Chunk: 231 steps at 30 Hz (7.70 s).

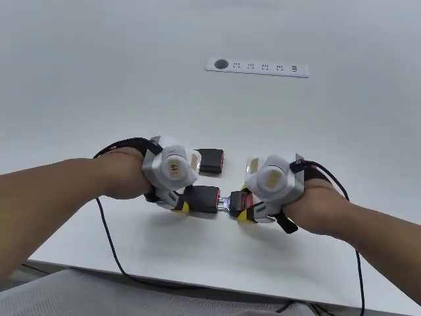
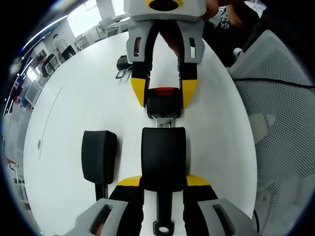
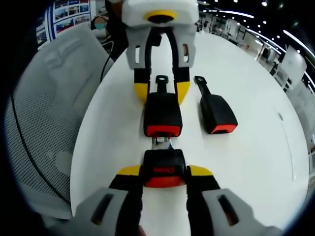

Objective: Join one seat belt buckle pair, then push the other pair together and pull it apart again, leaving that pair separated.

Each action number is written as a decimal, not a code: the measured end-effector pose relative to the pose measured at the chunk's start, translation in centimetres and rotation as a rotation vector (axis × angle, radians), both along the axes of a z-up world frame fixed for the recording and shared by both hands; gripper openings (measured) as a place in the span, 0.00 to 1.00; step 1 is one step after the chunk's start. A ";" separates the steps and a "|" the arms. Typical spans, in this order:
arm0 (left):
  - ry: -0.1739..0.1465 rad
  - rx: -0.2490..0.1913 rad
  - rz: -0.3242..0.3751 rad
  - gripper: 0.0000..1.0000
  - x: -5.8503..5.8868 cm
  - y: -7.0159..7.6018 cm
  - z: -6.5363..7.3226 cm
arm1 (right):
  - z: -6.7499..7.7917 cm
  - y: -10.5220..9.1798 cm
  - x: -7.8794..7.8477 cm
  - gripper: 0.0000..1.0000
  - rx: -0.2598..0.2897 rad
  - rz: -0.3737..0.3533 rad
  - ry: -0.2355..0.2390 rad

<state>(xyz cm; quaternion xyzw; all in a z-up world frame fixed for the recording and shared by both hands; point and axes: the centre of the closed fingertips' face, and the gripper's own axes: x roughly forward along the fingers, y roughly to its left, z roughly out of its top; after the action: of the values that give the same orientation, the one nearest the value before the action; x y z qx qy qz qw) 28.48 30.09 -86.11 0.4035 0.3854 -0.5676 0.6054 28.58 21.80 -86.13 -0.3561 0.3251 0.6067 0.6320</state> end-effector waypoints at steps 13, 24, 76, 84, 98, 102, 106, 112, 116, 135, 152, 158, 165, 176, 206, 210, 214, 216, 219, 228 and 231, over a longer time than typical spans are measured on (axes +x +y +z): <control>0.002 -0.019 0.008 0.30 0.1 0.0 0.0 | 0.0 0.6 0.2 0.33 0.004 -0.002 0.006; 0.000 -0.027 0.015 0.30 0.2 -0.1 -0.1 | 0.0 1.5 0.2 0.32 0.024 -0.007 0.010; 0.004 -0.073 0.026 0.30 0.2 0.2 0.2 | 0.1 1.6 0.3 0.33 0.075 -0.004 0.054; 0.007 -0.065 0.048 0.31 0.2 0.2 0.1 | 0.0 1.5 0.2 0.34 0.070 -0.002 0.047; 0.025 -0.034 0.126 0.33 0.3 0.6 -0.1 | -0.1 1.7 0.3 0.37 0.042 -0.012 0.021; -0.009 -0.012 0.104 0.33 0.2 0.8 0.7 | 0.6 1.6 0.2 0.36 0.047 -0.023 0.021; -0.009 -0.034 0.115 0.32 0.2 0.4 1.7 | 1.7 1.8 0.0 0.36 0.069 -0.022 0.011; -0.005 -0.038 0.124 0.38 0.7 -0.1 3.0 | 2.9 1.6 0.3 0.35 0.083 -0.013 -0.011; -0.027 -0.044 0.111 0.36 1.4 -0.7 3.9 | 3.4 0.6 1.1 0.35 0.085 -0.020 -0.022; -0.068 -0.096 0.145 0.38 9.1 -1.4 4.6 | 3.6 -9.7 7.6 0.36 -0.003 -0.156 -0.085; -0.008 -0.009 0.074 0.35 9.2 -0.9 1.1 | 1.1 -14.4 8.4 0.36 -0.045 -0.173 -0.006; -0.021 0.004 0.048 0.33 9.2 -0.3 0.6 | 0.9 -13.9 8.6 0.35 -0.041 -0.150 -0.008; -0.021 0.023 0.043 0.33 9.3 -0.3 0.5 | 0.4 -13.9 8.5 0.34 -0.057 -0.128 0.000; -0.020 0.020 0.047 0.32 9.3 -0.4 0.5 | 0.4 -13.9 8.5 0.34 -0.061 -0.141 -0.004; -0.003 0.017 0.045 0.32 9.2 -0.4 0.3 | 0.3 -3.7 8.4 0.33 -0.012 -0.102 -0.022; -0.004 0.020 0.042 0.32 9.2 -0.4 0.3 | 0.3 -2.9 8.7 0.33 -0.012 -0.110 -0.020; -0.004 0.025 0.039 0.32 9.2 -0.4 0.3 | 0.3 -2.7 8.8 0.33 -0.013 -0.111 -0.020; -0.002 0.027 0.039 0.32 9.1 -0.4 0.3 | 0.3 -2.5 8.9 0.33 -0.015 -0.107 -0.022; -0.002 0.028 0.040 0.32 9.1 -0.4 0.4 | 0.4 -2.3 9.0 0.33 -0.027 -0.086 -0.041; -0.004 0.032 0.019 0.32 9.0 -0.5 0.4 | 0.7 -1.2 8.9 0.33 -0.001 -0.062 -0.048; -0.010 0.029 0.015 0.32 8.9 -0.4 0.5 | 0.6 -1.0 8.9 0.33 0.003 -0.067 -0.041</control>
<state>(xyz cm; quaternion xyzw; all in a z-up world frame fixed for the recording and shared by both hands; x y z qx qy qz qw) 37.41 29.64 -85.64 0.4121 0.3935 -0.5552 0.6059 37.52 20.77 -85.56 -0.3565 0.3229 0.5783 0.6589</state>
